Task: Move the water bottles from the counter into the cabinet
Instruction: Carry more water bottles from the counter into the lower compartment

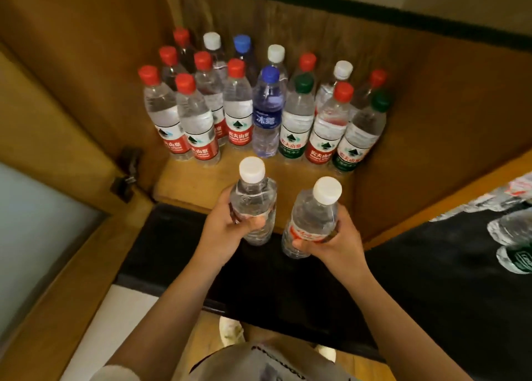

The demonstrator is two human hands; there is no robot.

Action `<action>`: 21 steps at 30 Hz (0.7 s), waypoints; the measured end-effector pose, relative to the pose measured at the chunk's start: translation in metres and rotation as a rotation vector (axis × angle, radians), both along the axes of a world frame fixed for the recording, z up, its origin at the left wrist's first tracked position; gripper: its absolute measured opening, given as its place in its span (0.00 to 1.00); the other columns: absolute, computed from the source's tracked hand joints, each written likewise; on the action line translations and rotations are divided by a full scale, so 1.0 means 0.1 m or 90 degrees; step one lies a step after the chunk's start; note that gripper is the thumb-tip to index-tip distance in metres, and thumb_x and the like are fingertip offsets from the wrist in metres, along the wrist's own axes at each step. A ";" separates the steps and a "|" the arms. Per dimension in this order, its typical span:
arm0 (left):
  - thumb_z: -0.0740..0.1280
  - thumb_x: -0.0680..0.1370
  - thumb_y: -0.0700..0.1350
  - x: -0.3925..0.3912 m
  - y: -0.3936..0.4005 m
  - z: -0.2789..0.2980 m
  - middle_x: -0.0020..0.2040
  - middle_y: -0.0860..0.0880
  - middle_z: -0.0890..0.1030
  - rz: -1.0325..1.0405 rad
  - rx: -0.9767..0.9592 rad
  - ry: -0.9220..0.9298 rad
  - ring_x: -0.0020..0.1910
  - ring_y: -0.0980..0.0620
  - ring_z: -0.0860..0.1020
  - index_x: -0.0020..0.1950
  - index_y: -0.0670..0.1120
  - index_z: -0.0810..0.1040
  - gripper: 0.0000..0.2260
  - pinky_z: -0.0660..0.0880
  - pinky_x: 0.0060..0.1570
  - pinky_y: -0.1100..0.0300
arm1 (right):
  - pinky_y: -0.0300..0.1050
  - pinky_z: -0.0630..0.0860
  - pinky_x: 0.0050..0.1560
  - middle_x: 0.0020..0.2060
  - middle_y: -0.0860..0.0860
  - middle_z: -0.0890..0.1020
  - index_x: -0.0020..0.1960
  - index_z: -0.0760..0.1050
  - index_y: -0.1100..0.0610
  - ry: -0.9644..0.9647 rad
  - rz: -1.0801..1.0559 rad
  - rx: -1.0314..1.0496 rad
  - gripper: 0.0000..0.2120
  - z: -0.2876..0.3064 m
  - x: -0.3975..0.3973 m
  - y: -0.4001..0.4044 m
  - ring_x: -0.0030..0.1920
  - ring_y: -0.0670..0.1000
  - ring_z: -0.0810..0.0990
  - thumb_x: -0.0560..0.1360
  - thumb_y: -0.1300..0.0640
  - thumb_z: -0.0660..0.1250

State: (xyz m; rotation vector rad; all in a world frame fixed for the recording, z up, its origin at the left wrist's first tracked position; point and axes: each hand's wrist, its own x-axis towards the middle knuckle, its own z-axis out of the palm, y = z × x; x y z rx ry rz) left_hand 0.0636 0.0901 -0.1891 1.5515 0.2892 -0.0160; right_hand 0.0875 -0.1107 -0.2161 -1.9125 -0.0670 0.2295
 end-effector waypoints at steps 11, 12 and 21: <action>0.71 0.68 0.29 0.56 0.49 -0.11 0.63 0.42 0.75 0.061 0.025 -0.056 0.61 0.52 0.75 0.69 0.37 0.64 0.31 0.71 0.61 0.61 | 0.35 0.73 0.54 0.53 0.39 0.77 0.63 0.65 0.48 0.005 -0.046 0.048 0.38 -0.11 0.53 0.74 0.57 0.43 0.77 0.58 0.61 0.80; 0.71 0.68 0.30 0.60 0.51 -0.12 0.64 0.42 0.75 0.061 0.028 -0.061 0.62 0.49 0.74 0.69 0.38 0.64 0.32 0.71 0.63 0.57 | 0.31 0.73 0.51 0.52 0.38 0.77 0.61 0.65 0.47 0.004 -0.045 0.048 0.38 -0.11 0.55 0.77 0.55 0.40 0.76 0.59 0.61 0.79; 0.74 0.67 0.36 1.05 0.56 -0.24 0.51 0.61 0.76 0.112 0.095 -0.081 0.54 0.59 0.76 0.65 0.45 0.67 0.29 0.71 0.55 0.68 | 0.25 0.72 0.49 0.51 0.38 0.76 0.59 0.62 0.43 0.016 -0.040 0.074 0.37 -0.10 0.89 0.96 0.50 0.31 0.75 0.62 0.70 0.75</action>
